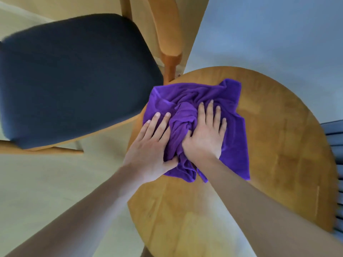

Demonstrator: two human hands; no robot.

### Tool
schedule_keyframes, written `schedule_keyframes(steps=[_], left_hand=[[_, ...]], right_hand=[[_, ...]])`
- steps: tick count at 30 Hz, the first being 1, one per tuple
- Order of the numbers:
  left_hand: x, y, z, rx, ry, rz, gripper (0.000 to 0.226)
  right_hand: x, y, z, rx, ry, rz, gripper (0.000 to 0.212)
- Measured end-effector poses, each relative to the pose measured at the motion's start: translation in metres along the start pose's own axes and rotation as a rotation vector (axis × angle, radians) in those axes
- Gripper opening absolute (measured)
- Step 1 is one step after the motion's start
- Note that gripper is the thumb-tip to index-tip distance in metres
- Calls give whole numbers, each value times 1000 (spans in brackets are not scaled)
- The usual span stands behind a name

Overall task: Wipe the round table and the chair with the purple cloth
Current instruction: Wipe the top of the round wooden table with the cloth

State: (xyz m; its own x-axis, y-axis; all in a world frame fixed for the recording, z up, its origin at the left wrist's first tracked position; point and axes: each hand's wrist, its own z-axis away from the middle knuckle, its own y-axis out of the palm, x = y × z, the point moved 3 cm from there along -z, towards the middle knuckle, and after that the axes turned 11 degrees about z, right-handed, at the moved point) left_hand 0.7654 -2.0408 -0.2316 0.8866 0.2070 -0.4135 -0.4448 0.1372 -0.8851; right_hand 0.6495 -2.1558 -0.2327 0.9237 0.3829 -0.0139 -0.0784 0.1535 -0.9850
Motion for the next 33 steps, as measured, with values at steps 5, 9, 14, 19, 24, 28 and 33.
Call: schedule_keyframes(steps=[5, 9, 14, 19, 24, 28, 33], left_hand=[[27, -7, 25, 7, -25, 30, 88], [27, -12, 27, -17, -14, 24, 87], [27, -15, 18, -11, 35, 8, 86], [30, -22, -6, 50, 132, 16, 95], [13, -23, -46, 89, 160, -7, 105], [-17, -15, -81, 79, 98, -12, 113], [-52, -5, -127, 50, 17, 34, 121]], right_hand=[[43, 2, 5, -34, -44, 44, 88], [47, -5, 8, -86, -44, -41, 74], [35, -7, -3, -24, -187, 39, 76], [-3, -9, -38, 98, -403, 89, 85], [-46, -17, -77, 95, -393, 89, 89], [-82, -21, -103, 82, -341, 104, 87], [-129, -24, -125, 65, -282, 62, 86]])
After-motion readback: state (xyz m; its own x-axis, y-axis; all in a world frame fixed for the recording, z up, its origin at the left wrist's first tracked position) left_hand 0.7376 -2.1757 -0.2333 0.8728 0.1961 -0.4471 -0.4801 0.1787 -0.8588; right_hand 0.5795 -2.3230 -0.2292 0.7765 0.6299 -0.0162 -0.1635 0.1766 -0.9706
